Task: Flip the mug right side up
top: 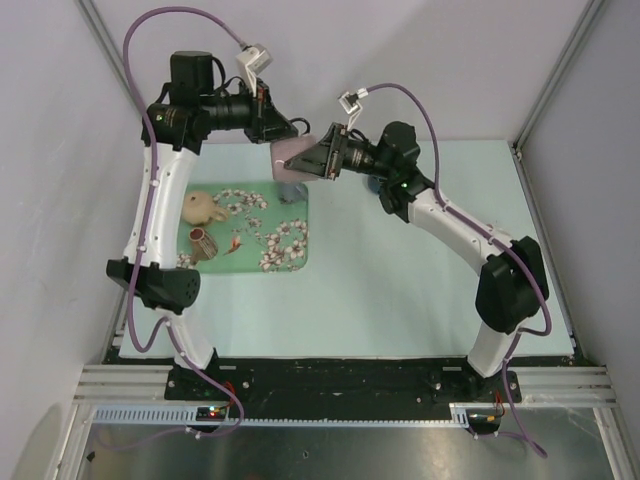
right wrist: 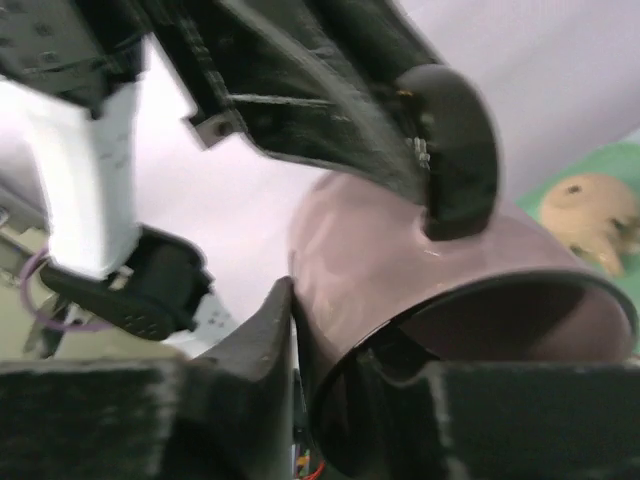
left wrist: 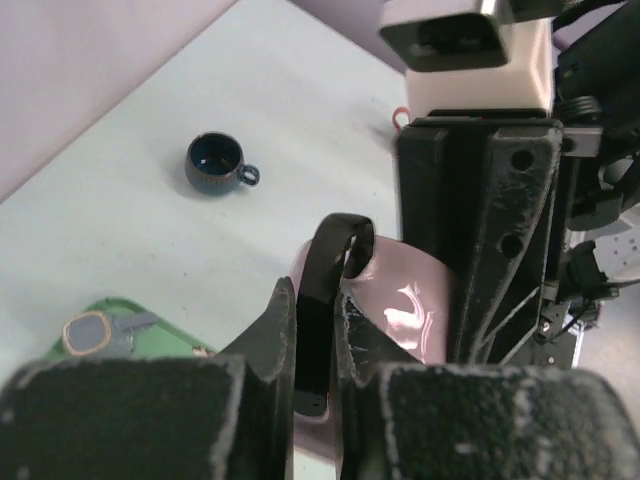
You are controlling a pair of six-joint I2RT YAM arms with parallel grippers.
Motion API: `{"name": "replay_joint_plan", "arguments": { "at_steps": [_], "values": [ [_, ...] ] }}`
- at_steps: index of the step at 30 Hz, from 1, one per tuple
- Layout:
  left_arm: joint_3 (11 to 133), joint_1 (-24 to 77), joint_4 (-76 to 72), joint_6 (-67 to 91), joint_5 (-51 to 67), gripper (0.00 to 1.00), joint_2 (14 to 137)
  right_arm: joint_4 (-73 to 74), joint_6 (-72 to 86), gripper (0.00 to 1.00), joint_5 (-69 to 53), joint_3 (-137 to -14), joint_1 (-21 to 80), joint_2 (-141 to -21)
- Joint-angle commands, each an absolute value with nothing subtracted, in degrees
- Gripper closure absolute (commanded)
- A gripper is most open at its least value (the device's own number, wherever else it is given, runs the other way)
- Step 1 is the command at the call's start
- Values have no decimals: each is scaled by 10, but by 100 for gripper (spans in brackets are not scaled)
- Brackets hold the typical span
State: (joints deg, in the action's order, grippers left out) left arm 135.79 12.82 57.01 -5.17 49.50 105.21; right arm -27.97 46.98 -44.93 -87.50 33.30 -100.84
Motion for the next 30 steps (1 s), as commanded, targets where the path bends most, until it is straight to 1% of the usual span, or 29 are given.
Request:
{"name": "replay_joint_plan", "arguments": {
  "at_steps": [1,3,4,5,6,7,9,12,16,19,21,23,26,30],
  "values": [
    [1360,130,522,-8,492,94,1013,-339,492,92,-476,-905,337,-1008],
    [1355,124,521,-14,430,38,1012,-255,414,98,-452,-902,345,-996],
    [1352,120,521,-20,402,19,1010,-178,365,99,-433,-907,352,-990],
    [1348,115,521,-29,365,10,1007,-114,289,100,-395,-919,366,-983],
    [1342,109,521,-37,336,5,1004,-27,224,100,-361,-930,380,-980],
    [1337,103,521,-45,303,3,1000,60,157,100,-321,-947,401,-982],
    [1327,84,521,-51,250,1,994,189,53,100,-254,-976,439,-991],
    [1315,45,521,-61,192,0,993,347,-107,100,-199,-1020,498,-1033],
    [1283,-16,522,-80,145,0,1002,502,-229,100,-152,-1088,588,-1119],
    [1244,-44,521,-115,100,0,1008,586,-271,100,-102,-1166,633,-1195],
    [1213,-55,521,-159,76,0,1006,609,-282,100,-85,-1203,652,-1232],
    [1170,-59,521,-224,67,1,996,604,-287,100,-83,-1209,664,-1249],
    [1105,-59,521,-331,71,5,974,573,-283,100,-94,-1181,674,-1254],
    [1036,-60,521,-429,61,5,963,529,-283,100,-103,-1135,682,-1257]
  ]
}}
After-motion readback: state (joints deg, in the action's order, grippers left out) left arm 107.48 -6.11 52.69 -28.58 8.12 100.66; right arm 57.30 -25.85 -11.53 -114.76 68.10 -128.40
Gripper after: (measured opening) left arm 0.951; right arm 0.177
